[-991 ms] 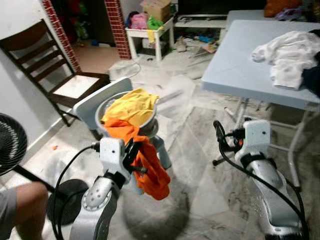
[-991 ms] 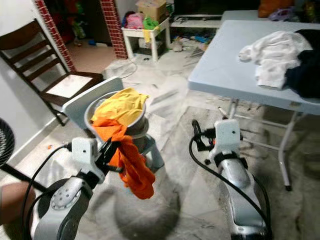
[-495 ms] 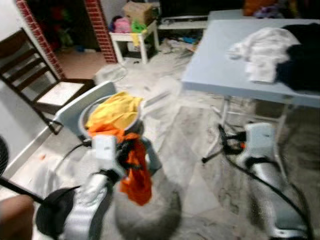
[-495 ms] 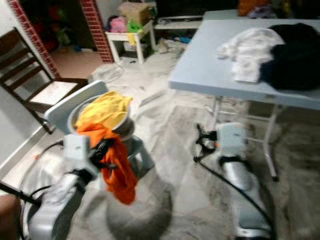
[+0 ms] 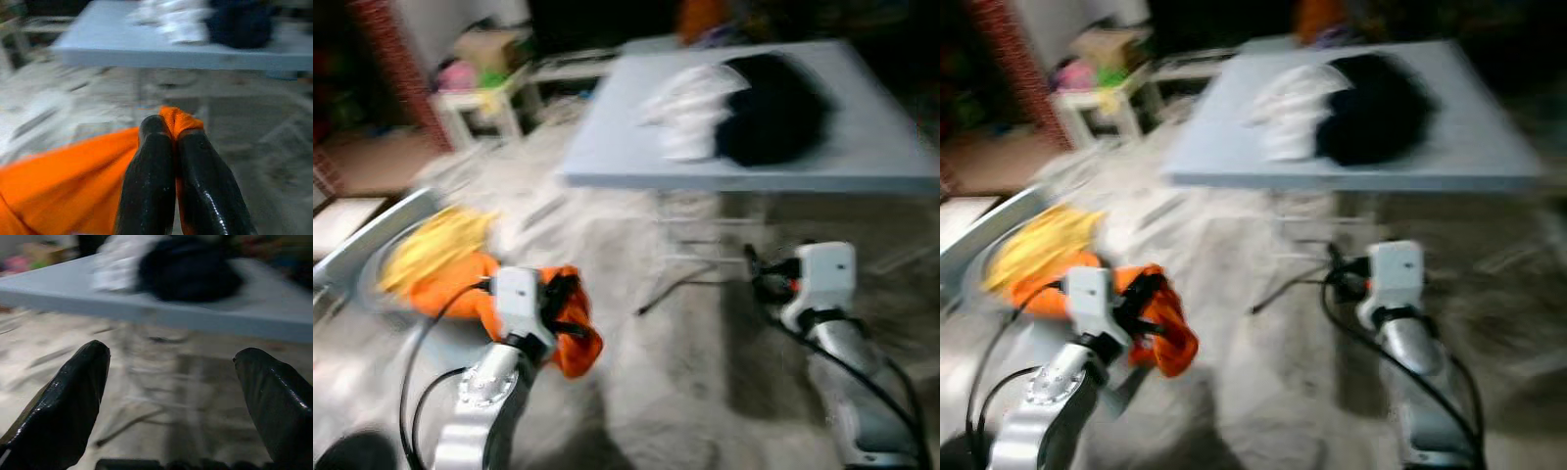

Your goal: Hang hanger

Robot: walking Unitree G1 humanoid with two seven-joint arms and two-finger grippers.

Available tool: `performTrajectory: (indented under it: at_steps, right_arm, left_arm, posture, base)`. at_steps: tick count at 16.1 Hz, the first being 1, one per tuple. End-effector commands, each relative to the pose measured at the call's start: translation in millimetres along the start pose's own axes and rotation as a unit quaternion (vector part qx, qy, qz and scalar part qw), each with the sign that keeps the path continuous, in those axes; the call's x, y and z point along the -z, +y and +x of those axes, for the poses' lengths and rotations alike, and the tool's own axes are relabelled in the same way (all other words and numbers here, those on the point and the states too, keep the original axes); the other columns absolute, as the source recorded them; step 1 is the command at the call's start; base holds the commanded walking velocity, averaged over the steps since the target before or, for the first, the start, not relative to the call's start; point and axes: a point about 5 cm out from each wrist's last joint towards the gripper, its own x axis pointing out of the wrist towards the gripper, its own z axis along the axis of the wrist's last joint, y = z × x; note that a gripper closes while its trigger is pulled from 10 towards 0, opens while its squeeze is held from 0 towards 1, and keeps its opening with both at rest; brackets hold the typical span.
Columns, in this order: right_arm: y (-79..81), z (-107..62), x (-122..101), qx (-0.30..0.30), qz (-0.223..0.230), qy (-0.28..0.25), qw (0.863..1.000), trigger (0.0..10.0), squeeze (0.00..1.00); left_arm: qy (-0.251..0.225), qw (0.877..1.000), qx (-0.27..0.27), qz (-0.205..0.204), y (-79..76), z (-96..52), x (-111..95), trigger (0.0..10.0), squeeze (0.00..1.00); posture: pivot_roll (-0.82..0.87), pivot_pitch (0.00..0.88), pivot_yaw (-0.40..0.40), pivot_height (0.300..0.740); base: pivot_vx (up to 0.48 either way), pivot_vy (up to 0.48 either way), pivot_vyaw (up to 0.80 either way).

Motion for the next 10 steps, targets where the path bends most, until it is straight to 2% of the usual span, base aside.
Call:
performTrajectory:
  at_steps: [1, 4, 6, 9, 10]
  right_arm:
    - [9.6, 1.3, -4, -0.016, 0.006, -0.007, 1.000, 10.0, 0.00]
    - [8.5, 1.0, -4, -0.012, 0.006, -0.009, 1.000, 10.0, 0.00]
    - [9.5, 0.7, -4, -0.014, 0.007, -0.011, 1.000, 10.0, 0.00]
    - [9.9, 0.9, -4, -0.015, 0.006, -0.010, 1.000, 10.0, 0.00]
    - [10.1, 1.3, -4, -0.015, 0.006, -0.010, 1.000, 10.0, 0.00]
  left_arm:
    - [-0.008, 1.000, -0.014, 0.012, 9.2, -4.2, -6, 10.0, 0.00]
    - [-0.015, 1.000, -0.022, 0.000, 10.7, 0.4, -9, 10.0, 0.00]
    - [-0.013, 0.998, -0.054, -0.027, 16.9, 4.2, -10, 10.0, 0.00]
    - [-0.011, 0.997, -0.064, -0.038, 22.3, 4.4, -9, 10.0, 0.00]
    - [-0.010, 0.997, -0.066, -0.039, 23.5, 5.1, -9, 10.0, 0.00]
  posture:
    - [-0.14, 0.000, 0.127, 0.740]
    - [-0.14, 0.000, 0.130, 0.740]
    - [-0.14, 0.000, 0.131, 0.740]
    - [-0.15, 0.000, 0.127, 0.740]
    - [-0.15, 0.000, 0.127, 0.740]
  base:
    - [0.000, 0.000, -0.80]
    - [0.000, 0.000, -0.80]
    - [0.000, 0.000, 0.00]
    - [0.000, 0.000, 0.00]
    - [0.000, 0.386, 0.00]
